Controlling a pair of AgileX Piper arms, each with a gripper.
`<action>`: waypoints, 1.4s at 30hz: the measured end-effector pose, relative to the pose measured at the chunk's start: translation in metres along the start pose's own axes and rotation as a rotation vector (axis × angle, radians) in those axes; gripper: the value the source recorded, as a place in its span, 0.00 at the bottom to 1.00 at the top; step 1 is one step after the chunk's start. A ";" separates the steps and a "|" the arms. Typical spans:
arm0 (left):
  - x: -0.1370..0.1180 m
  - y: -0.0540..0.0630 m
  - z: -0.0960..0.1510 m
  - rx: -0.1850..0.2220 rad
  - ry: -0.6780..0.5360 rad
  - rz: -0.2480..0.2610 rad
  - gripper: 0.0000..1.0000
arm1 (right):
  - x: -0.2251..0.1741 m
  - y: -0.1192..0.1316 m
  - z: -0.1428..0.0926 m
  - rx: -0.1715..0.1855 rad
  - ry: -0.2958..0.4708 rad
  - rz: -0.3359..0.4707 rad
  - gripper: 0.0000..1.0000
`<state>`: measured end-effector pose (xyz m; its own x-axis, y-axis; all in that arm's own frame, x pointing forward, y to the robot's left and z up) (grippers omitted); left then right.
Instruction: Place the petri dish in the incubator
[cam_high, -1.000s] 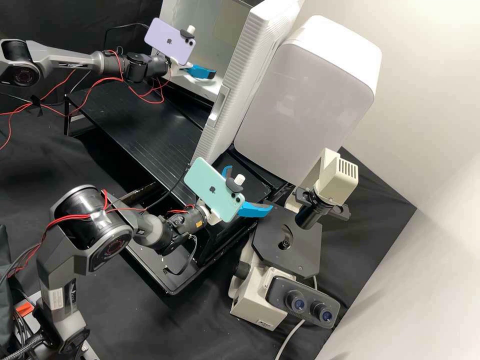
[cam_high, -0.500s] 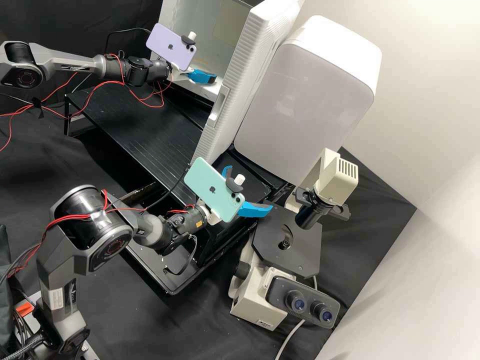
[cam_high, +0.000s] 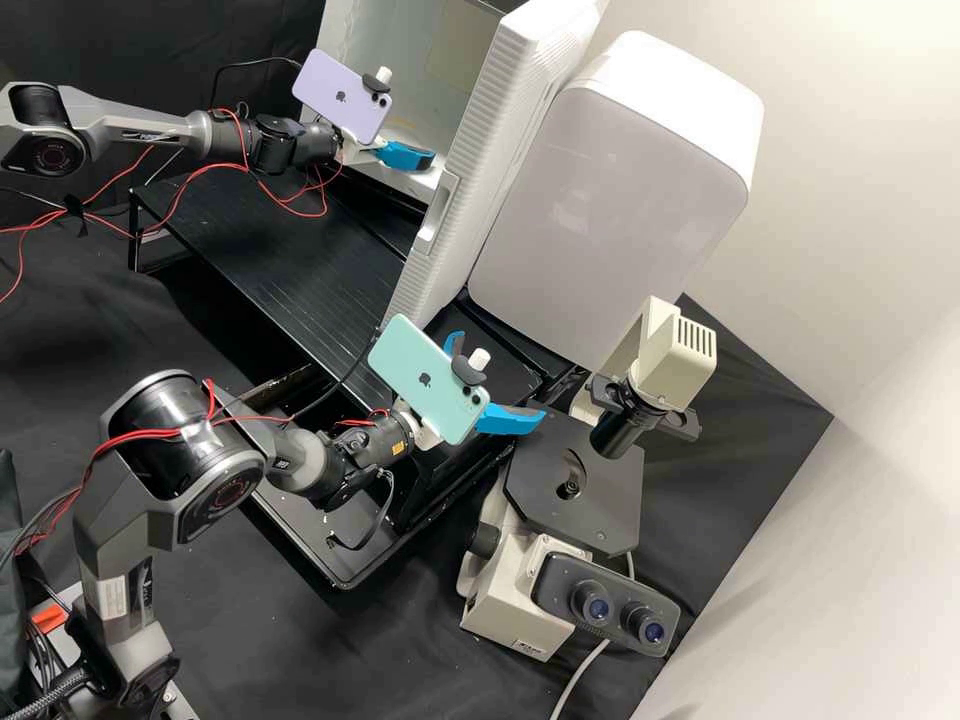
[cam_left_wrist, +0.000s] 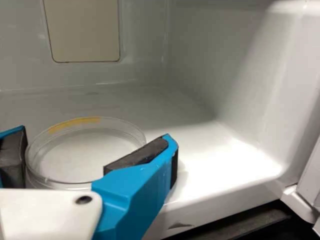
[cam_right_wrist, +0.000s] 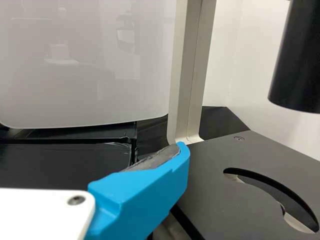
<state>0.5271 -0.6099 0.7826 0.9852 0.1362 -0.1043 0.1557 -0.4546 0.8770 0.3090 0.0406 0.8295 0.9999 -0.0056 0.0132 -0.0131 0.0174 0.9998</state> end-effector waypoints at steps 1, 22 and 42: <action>0.000 0.000 0.000 0.000 -0.002 0.000 1.00 | 0.000 0.000 0.000 0.000 0.000 0.000 1.00; -0.018 -0.011 -0.004 0.051 -0.015 -0.007 1.00 | 0.000 0.000 0.000 0.000 0.000 0.000 1.00; -0.112 -0.047 -0.009 0.113 -0.073 0.029 1.00 | 0.000 0.000 0.000 0.000 0.000 0.000 1.00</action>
<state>0.4087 -0.5955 0.7575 0.9913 0.0589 -0.1174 0.1303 -0.5539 0.8224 0.3090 0.0406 0.8295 0.9999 -0.0056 0.0132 -0.0131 0.0174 0.9998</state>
